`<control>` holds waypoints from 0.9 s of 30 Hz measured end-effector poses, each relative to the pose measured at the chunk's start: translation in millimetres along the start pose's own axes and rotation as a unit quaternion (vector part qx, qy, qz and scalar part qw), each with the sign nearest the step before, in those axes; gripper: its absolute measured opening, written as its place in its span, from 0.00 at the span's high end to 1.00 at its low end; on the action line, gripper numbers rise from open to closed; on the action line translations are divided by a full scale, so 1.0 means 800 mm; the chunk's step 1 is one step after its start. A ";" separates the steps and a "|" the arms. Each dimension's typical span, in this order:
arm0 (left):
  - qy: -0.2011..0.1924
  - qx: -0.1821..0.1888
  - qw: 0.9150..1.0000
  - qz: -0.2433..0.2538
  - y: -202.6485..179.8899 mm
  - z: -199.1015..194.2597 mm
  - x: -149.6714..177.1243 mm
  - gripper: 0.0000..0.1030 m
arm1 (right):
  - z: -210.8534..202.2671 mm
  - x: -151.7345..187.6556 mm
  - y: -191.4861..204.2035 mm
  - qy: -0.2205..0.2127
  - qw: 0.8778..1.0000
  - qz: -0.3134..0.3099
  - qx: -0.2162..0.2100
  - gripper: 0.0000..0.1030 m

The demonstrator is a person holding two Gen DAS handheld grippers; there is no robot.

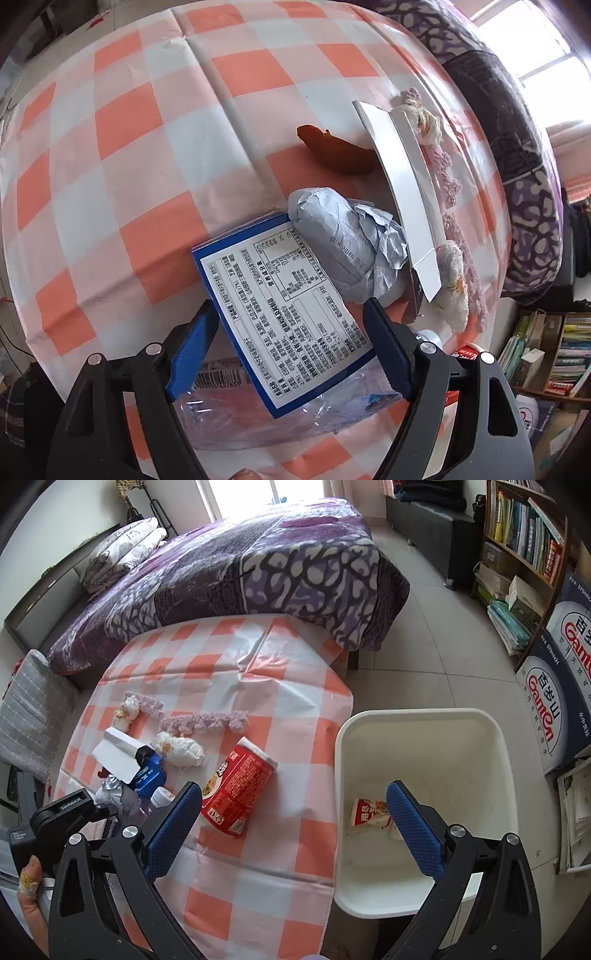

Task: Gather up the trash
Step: 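Grasp the blue-bordered label card with the left tool, then grasp the red can with the right tool while the left tool holds the card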

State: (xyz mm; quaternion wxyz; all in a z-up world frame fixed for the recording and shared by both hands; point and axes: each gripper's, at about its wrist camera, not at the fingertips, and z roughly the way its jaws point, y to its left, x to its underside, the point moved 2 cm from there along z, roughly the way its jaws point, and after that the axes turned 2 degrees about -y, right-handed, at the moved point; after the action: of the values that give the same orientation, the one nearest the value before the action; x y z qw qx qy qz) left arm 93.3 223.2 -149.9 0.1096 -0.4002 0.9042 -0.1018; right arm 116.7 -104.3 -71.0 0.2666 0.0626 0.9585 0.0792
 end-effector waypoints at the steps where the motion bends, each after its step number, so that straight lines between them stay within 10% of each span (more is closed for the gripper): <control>1: -0.003 0.001 1.000 0.006 0.003 -0.002 -0.002 0.31 | 0.004 0.003 0.002 0.012 1.000 0.005 -0.009 0.07; 11: -0.059 0.045 0.995 0.071 0.023 -0.060 -0.010 0.42 | 0.050 0.017 0.015 0.059 0.994 0.087 -0.035 0.07; 22: -0.206 0.020 0.959 0.196 -0.006 -0.140 -0.009 0.42 | 0.110 0.019 0.054 0.064 0.993 0.102 -0.010 0.07; 24: -0.203 0.021 0.959 0.198 -0.004 -0.140 -0.011 0.42 | 0.117 0.021 0.058 0.065 0.993 0.096 -0.004 0.13; 27: -0.201 0.016 0.959 0.199 0.000 -0.138 -0.015 0.42 | 0.134 0.026 0.058 0.088 0.991 0.100 -0.007 0.45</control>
State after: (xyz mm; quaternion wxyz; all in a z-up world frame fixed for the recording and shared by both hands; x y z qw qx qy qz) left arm 69.9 242.7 -43.5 0.3133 -0.2227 0.9231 -0.0100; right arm 158.8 -42.9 -163.6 0.1728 0.1495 0.9664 0.1175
